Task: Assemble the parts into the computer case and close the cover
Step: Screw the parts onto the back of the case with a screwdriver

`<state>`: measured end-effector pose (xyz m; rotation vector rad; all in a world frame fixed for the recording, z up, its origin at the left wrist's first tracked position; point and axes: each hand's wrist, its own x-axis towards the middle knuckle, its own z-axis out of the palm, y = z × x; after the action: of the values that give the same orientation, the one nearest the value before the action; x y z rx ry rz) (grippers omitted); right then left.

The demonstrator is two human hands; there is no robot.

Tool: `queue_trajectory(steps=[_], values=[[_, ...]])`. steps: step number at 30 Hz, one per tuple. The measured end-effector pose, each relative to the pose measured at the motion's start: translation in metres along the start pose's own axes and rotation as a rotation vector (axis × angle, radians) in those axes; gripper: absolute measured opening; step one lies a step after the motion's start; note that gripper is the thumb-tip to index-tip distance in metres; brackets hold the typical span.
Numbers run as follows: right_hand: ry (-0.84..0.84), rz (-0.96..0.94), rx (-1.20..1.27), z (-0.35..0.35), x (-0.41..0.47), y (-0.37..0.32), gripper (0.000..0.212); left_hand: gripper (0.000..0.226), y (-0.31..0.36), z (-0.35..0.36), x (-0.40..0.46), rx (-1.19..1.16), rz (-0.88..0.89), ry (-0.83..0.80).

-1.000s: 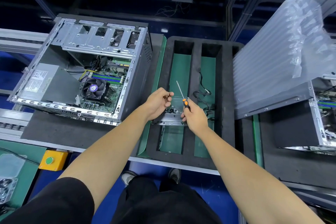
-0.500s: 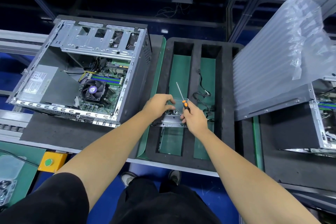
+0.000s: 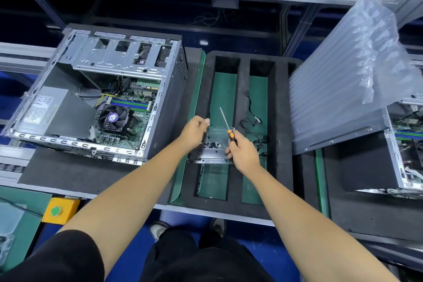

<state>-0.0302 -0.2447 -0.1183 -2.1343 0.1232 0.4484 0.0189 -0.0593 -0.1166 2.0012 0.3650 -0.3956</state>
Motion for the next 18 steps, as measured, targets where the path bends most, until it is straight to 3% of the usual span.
queue_trajectory(steps=[2, 4, 10, 14, 18], values=[[0.003, 0.004, 0.003, -0.001, 0.0, 0.0, 0.022, 0.022, 0.002, -0.002, 0.002, -0.371, -0.117, -0.019], [0.002, 0.001, 0.001, 0.0, 0.001, 0.0, 0.022, 0.018, 0.001, -0.007, 0.003, -0.558, -0.163, 0.019], [-0.002, 0.011, -0.014, 0.001, 0.001, -0.003, 0.026, 0.012, -0.003, -0.01, -0.001, -0.628, -0.175, 0.052], [-0.007, 0.009, -0.028, 0.0, 0.001, -0.003, 0.023, 0.017, -0.009, -0.018, -0.005, -0.448, -0.175, 0.049], [-0.005, 0.007, -0.032, 0.002, 0.002, -0.002, 0.023, 0.018, -0.018, -0.023, -0.01, 0.196, 0.036, 0.088]])
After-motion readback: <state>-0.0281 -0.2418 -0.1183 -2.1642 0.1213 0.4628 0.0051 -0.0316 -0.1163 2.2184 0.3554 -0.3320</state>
